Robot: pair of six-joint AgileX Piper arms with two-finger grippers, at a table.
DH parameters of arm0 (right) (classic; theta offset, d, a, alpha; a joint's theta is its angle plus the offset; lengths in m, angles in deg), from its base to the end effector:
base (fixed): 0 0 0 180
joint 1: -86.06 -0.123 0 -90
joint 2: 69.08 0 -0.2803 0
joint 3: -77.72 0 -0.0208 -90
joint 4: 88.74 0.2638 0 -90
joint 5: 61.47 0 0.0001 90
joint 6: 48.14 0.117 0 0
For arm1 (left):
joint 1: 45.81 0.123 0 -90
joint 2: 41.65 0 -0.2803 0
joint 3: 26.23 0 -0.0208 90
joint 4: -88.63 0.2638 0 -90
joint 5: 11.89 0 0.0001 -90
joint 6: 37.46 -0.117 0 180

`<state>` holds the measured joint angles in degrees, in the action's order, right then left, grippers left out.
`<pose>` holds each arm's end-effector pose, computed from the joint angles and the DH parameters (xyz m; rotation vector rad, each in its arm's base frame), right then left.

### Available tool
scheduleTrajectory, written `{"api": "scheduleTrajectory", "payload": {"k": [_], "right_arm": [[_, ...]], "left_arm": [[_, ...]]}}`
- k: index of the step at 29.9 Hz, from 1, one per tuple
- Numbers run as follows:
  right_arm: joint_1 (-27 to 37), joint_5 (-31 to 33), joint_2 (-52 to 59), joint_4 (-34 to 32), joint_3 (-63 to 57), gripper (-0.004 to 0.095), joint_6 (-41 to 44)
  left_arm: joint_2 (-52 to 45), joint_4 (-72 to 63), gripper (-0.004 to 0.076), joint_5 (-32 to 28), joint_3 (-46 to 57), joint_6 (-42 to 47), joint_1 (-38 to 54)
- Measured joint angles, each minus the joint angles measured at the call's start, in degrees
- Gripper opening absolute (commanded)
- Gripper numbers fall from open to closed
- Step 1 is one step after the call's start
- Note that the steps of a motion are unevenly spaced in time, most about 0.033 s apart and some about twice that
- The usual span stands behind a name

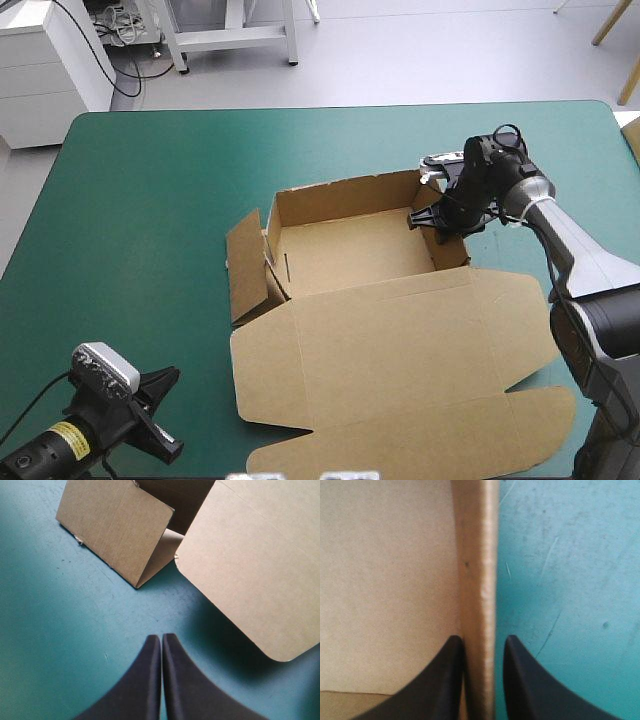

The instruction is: Fold the box

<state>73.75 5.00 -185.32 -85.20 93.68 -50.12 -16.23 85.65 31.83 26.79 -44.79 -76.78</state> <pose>0.4030 0.0947 0.2341 -0.3363 2.8949 0.1169 0.0837 -0.0551 0.2543 0.6860 2.0335 -0.3024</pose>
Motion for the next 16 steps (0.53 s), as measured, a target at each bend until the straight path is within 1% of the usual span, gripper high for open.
{"api": "scheduleTrajectory", "payload": {"k": [9,16], "right_arm": [[-0.11,0.5,1.09,-0.52,0.43,-0.0021,0.0],[-0.11,1.34,8.54,-1.57,3.12,-0.0021,0.0]], "left_arm": [[0.0,0.05,-0.0008,0.0,0.0,0.0,0.0],[0.0,0.05,-0.0008,-0.11,0.0,0.0,0.0]]}}
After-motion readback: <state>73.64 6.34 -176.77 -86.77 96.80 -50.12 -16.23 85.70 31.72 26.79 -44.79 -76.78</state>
